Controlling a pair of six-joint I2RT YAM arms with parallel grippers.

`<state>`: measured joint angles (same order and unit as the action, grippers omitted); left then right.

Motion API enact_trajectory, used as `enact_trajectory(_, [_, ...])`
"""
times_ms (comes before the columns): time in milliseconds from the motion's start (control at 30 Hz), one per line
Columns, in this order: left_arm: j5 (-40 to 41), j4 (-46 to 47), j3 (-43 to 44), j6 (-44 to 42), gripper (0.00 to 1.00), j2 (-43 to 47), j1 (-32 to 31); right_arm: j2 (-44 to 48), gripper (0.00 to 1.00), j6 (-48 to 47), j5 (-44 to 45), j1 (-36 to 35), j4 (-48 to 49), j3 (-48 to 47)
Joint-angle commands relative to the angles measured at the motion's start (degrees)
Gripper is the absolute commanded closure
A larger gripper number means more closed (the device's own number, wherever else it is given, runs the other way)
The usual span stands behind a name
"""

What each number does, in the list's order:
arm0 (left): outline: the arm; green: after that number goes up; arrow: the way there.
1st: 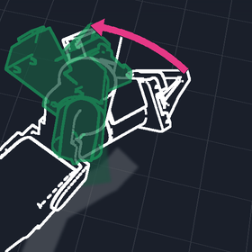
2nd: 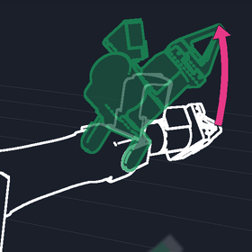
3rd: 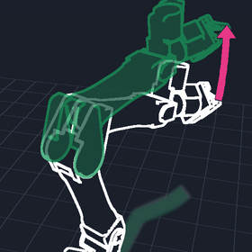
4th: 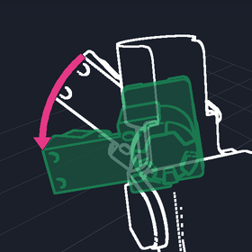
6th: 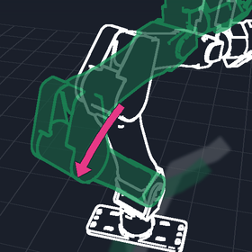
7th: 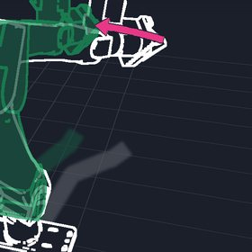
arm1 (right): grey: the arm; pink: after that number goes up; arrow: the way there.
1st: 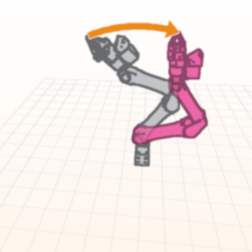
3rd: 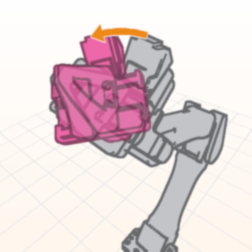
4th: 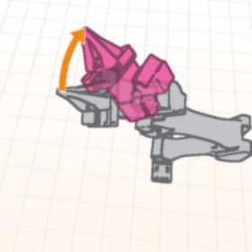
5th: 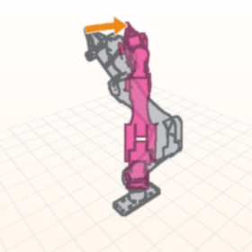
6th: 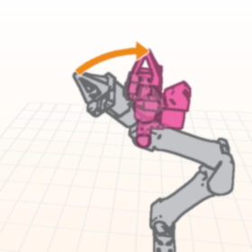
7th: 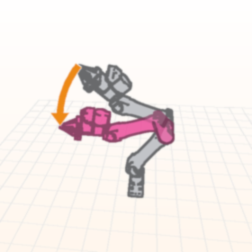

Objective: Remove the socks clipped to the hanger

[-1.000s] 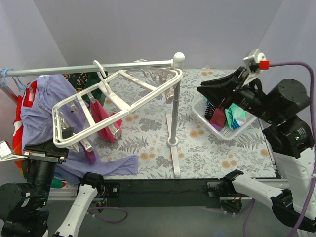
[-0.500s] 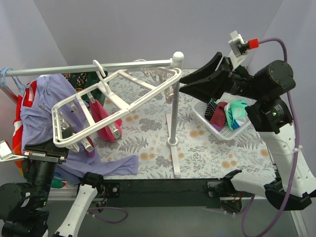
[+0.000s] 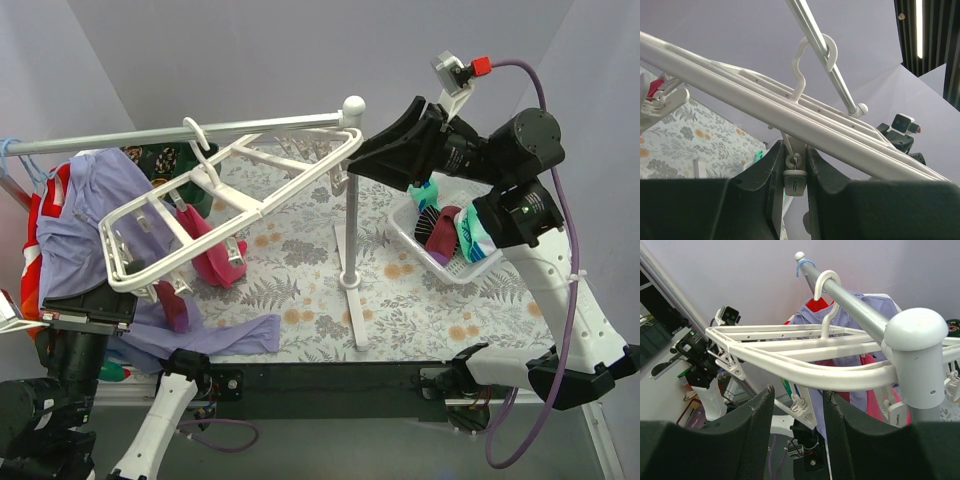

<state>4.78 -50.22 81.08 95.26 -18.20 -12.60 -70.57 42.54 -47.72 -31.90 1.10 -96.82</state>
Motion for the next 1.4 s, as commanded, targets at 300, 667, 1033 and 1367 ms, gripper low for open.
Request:
enact_trajectory(300, [-7.41, 3.28, 6.90, -7.89, 1.00, -3.94, 0.12, -0.98, 0.53, 5.09, 4.22, -0.62, 8.21, 7.86])
enact_trajectory(667, [-8.20, 1.62, 8.83, -11.94, 1.00, -6.58, 2.84, 9.29, 0.41, -11.31, 9.57, -2.54, -5.05, 20.85])
enact_trajectory(1033, [-9.08, 1.00, 9.36, -11.50, 1.00, -7.29, 3.20, 11.27, 0.26, -27.86, 37.94, -36.10, 0.18, 37.57])
enact_trajectory(1367, [-8.64, -0.06, 9.19, -8.69, 1.00, -6.33, 3.37, -15.98, 0.19, -35.59, 44.39, -46.41, 17.87, 30.31])
